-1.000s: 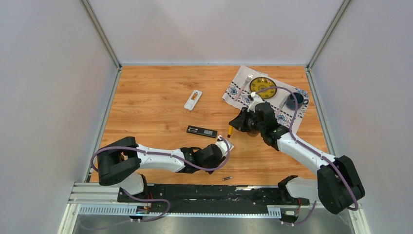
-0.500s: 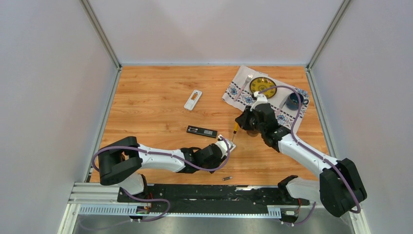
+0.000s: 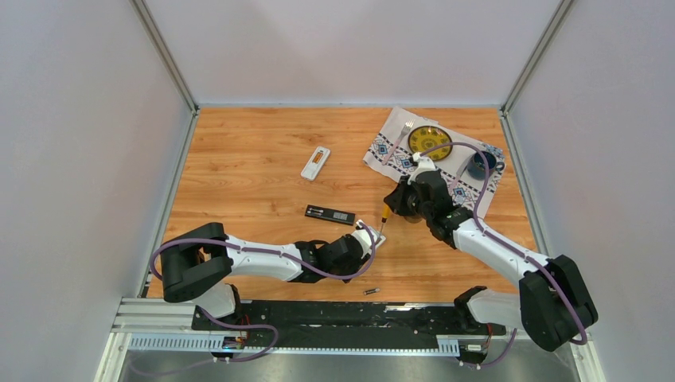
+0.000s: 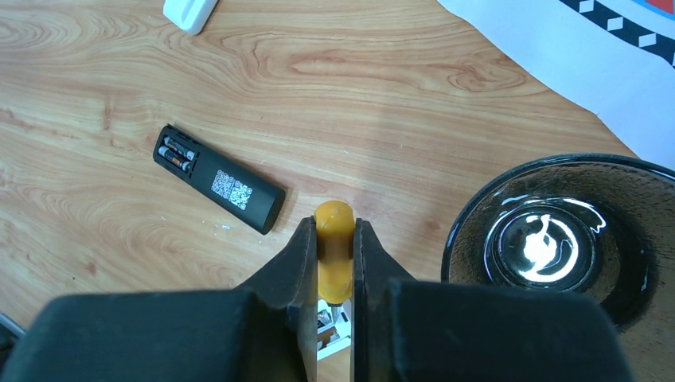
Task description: Unload the batteries from the remote control
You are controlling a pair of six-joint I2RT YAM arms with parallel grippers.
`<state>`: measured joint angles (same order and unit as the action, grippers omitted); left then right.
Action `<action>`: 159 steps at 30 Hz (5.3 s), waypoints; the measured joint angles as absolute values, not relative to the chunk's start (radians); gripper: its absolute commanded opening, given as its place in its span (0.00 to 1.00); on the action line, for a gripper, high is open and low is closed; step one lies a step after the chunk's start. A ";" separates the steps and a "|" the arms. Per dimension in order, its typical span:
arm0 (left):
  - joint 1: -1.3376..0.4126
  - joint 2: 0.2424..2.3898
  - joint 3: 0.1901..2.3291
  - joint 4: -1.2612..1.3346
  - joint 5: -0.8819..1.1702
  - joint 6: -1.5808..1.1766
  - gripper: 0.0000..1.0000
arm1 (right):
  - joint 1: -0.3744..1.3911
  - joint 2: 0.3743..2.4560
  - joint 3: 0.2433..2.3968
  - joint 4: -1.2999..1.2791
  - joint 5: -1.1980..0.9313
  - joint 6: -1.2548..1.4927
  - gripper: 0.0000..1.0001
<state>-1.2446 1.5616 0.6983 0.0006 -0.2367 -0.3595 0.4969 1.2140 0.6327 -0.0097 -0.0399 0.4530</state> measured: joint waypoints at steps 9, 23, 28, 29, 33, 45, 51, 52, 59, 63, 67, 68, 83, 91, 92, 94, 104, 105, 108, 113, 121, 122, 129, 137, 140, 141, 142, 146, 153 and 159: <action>-1.245 1.562 0.698 0.001 -0.237 -0.360 0.00 | 0.497 1.215 0.618 0.016 -0.058 0.455 0.00; -1.245 1.563 0.698 0.002 -0.237 -0.360 0.00 | 0.497 1.242 0.616 0.051 -0.065 0.456 0.00; -1.245 1.563 0.698 0.003 -0.237 -0.360 0.00 | 0.495 1.259 0.603 0.098 -0.091 0.461 0.00; -1.245 1.563 0.698 0.003 -0.237 -0.360 0.00 | 0.493 1.270 0.602 0.114 -0.100 0.463 0.00; -1.243 1.563 0.698 0.003 -0.236 -0.360 0.00 | 0.487 1.307 0.600 0.164 -0.134 0.470 0.00; -1.235 1.563 0.698 0.004 -0.229 -0.360 0.00 | 0.461 1.306 0.575 0.222 -0.201 0.487 0.00; -1.234 1.564 0.698 0.004 -0.229 -0.360 0.00 | 0.462 1.240 0.574 0.241 -0.242 0.542 0.00; -1.233 1.565 0.698 0.009 -0.227 -0.360 0.00 | 0.468 1.229 0.574 0.239 -0.264 0.559 0.00; -1.228 1.578 0.698 0.049 -0.209 -0.360 0.00 | 0.487 1.237 0.567 0.224 -0.355 0.617 0.00; -1.227 1.579 0.698 0.052 -0.206 -0.360 0.00 | 0.487 1.278 0.566 0.222 -0.377 0.628 0.00; -1.224 1.580 0.698 0.054 -0.203 -0.360 0.00 | 0.487 1.285 0.567 0.213 -0.374 0.627 0.00; -1.223 1.581 0.698 0.056 -0.201 -0.360 0.00 | 0.487 1.282 0.567 0.205 -0.368 0.625 0.00; -1.222 1.589 0.700 0.077 -0.195 -0.359 0.00 | 0.488 1.167 0.570 0.060 -0.239 0.556 0.00; -1.221 1.584 0.697 0.076 -0.196 -0.361 0.00 | 0.487 1.060 0.609 -0.027 -0.217 0.551 0.00; -1.221 1.580 0.693 0.076 -0.196 -0.363 0.00 | 0.487 1.033 0.613 -0.034 -0.210 0.551 0.00; -1.221 1.566 0.683 0.070 -0.196 -0.366 0.00 | 0.485 0.986 0.617 -0.045 -0.200 0.549 0.00; -1.209 1.452 0.653 -0.073 -0.192 -0.368 0.00 | 0.450 0.838 0.630 -0.105 -0.161 0.546 0.00; -1.203 1.434 0.653 -0.089 -0.191 -0.365 0.00 | 0.446 0.828 0.630 -0.111 -0.162 0.548 0.00; -1.178 1.379 0.657 -0.121 -0.189 -0.356 0.00 | 0.435 0.802 0.633 -0.126 -0.165 0.553 0.00; -1.099 1.238 0.661 -0.156 -0.190 -0.337 0.00 | 0.430 0.775 0.652 -0.130 -0.168 0.556 0.00; -0.915 0.900 0.612 -0.216 -0.276 -0.347 0.00 | 0.429 0.772 0.657 -0.131 -0.174 0.557 0.00; -0.887 0.858 0.601 -0.236 -0.296 -0.355 0.00 | 0.429 0.772 0.657 -0.131 -0.175 0.557 0.00; -0.716 0.672 0.557 -0.403 -0.389 -0.422 0.00 | 0.429 0.785 0.657 -0.131 -0.185 0.561 0.00; -0.628 0.790 0.543 -0.487 -0.386 -0.493 0.00 | 0.429 0.810 0.656 -0.130 -0.198 0.572 0.00; -0.614 0.886 0.544 -0.491 -0.378 -0.506 0.00 | 0.429 0.815 0.656 -0.130 -0.201 0.572 0.00; -0.611 0.913 0.545 -0.490 -0.375 -0.508 0.00 | 0.429 0.815 0.656 -0.130 -0.201 0.572 0.00; -0.605 0.950 0.549 -0.491 -0.368 -0.511 0.00 | 0.429 0.815 0.656 -0.130 -0.202 0.572 0.00; -0.574 1.073 0.578 -0.490 -0.339 -0.511 0.00 | 0.429 0.816 0.656 -0.130 -0.204 0.572 0.00; -0.533 1.242 0.633 -0.450 -0.286 -0.495 0.04 | 0.428 0.832 0.656 -0.129 -0.212 0.571 0.00; -0.503 1.386 0.685 -0.434 -0.250 -0.469 0.10 | 0.426 0.837 0.653 -0.122 -0.218 0.571 0.00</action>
